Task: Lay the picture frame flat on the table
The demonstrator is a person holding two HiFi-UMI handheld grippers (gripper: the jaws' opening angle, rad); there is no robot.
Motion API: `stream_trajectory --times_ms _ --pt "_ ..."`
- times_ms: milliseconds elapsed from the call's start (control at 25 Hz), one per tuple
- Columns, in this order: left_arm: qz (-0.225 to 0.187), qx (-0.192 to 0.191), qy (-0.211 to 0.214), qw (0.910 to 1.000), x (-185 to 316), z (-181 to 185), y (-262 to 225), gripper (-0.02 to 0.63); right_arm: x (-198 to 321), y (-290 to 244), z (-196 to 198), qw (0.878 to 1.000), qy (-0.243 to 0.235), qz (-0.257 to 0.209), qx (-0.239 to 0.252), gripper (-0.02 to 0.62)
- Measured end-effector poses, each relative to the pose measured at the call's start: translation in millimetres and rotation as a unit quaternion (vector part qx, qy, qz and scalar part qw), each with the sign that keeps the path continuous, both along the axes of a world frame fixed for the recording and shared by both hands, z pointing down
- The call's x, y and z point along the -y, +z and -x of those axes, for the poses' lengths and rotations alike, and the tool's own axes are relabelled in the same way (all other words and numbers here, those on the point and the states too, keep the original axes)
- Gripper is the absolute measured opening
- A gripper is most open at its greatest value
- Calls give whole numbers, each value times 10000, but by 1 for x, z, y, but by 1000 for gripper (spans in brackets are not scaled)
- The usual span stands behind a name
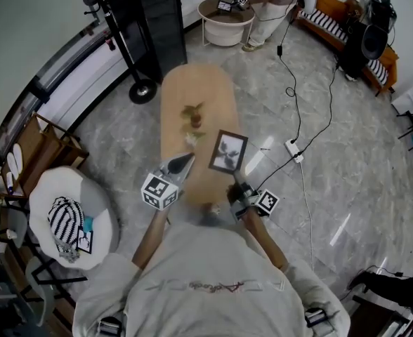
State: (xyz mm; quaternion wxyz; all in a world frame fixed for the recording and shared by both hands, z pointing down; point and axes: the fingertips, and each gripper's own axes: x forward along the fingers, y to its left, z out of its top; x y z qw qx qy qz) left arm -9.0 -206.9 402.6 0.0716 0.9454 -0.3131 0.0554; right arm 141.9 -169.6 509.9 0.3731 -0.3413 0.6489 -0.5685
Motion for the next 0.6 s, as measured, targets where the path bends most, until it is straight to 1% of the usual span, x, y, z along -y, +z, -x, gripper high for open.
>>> stream_trajectory --times_ms 400,600 --pt "-50 81 -157 9998 68 -42 -2 -2 72 6 -40 9997 -233 5 -2 74" --pt "31 86 -226 9997 87 -50 0 -2 97 9 -44 9995 -302 58 85 74"
